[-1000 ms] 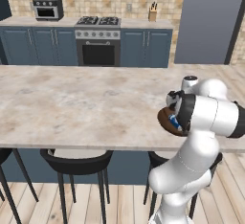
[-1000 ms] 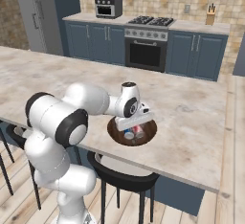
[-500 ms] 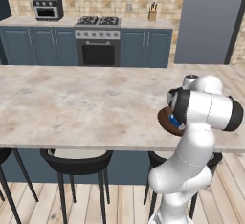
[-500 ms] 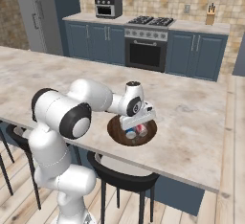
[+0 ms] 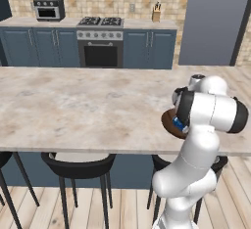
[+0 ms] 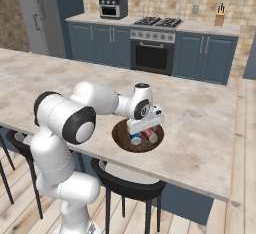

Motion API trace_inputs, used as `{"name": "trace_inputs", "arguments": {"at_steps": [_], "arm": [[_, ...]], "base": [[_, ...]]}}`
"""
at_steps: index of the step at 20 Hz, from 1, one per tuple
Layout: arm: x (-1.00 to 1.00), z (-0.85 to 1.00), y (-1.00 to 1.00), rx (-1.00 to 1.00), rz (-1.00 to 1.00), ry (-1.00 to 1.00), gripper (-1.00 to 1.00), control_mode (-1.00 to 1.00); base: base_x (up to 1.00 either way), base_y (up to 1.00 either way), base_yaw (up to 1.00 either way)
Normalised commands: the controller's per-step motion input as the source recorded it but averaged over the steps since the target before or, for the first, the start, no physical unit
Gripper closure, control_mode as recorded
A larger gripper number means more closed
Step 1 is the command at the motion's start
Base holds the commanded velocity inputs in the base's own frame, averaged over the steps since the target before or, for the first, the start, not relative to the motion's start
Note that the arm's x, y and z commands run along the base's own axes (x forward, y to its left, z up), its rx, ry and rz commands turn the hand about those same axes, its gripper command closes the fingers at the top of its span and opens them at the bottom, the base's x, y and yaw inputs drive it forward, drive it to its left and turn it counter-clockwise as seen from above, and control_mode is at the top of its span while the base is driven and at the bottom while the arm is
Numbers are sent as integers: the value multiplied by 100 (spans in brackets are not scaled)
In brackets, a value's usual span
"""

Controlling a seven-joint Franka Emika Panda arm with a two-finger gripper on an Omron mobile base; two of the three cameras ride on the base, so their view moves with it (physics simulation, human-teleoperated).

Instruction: Open the fridge, grab two sodas, and place both sodas inside the bowl with ice on the dining counter.

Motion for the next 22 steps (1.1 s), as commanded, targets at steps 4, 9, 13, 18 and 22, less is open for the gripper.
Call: {"name": "trace_inputs", "arguments": {"at_steps": [4, 9, 13, 18, 22], "arm": [[-23, 20, 2, 0, 0, 0, -100, -100], [-40, 35, 8, 0, 0, -2, -100, -100], [-49, 49, 19, 0, -1, -1, -100, -100], [-54, 49, 21, 0, -2, 0, -100, -100], [-58, 55, 19, 0, -3, 0, -100, -100]], "base": [[0, 0, 0], [0, 0, 0], [0, 0, 0], [0, 0, 0], [0, 0, 0]]}}
